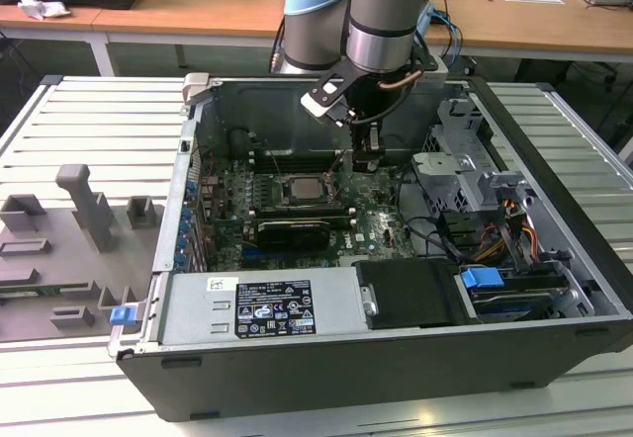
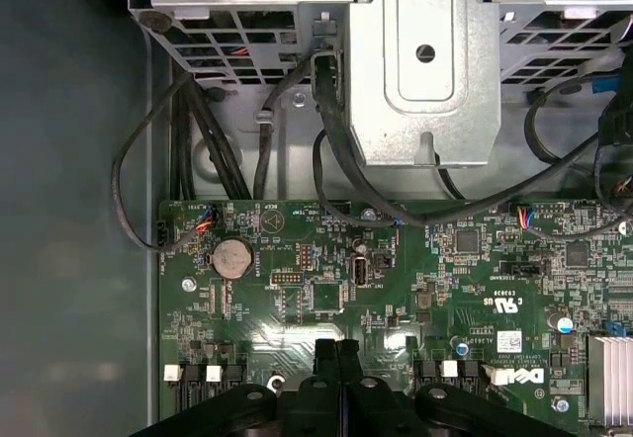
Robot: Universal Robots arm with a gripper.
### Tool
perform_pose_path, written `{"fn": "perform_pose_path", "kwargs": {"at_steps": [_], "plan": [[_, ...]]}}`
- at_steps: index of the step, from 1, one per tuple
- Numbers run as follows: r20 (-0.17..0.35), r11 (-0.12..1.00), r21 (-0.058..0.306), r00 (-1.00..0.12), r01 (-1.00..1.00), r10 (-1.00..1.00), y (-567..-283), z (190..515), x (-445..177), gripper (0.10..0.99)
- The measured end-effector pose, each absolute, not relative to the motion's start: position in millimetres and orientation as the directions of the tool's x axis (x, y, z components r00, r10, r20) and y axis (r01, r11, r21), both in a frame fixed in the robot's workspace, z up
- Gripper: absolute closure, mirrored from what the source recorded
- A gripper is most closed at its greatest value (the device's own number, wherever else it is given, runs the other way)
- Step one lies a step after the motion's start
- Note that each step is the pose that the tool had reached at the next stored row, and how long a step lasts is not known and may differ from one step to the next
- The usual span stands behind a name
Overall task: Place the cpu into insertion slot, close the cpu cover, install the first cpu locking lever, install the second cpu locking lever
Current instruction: 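Close the cpu cover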
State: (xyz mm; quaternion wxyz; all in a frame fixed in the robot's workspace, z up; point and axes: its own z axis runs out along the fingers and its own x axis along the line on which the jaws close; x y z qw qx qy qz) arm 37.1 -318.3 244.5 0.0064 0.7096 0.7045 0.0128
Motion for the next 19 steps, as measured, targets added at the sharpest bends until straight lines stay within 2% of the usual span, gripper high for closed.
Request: {"fn": "perform_pose_path", "kwargs": {"at_steps": [19], "plan": [[0.009, -0.007, 0.027, 0.007, 1.000, 1.000, -318.4, 244.5, 32.0, 0.980]]}}
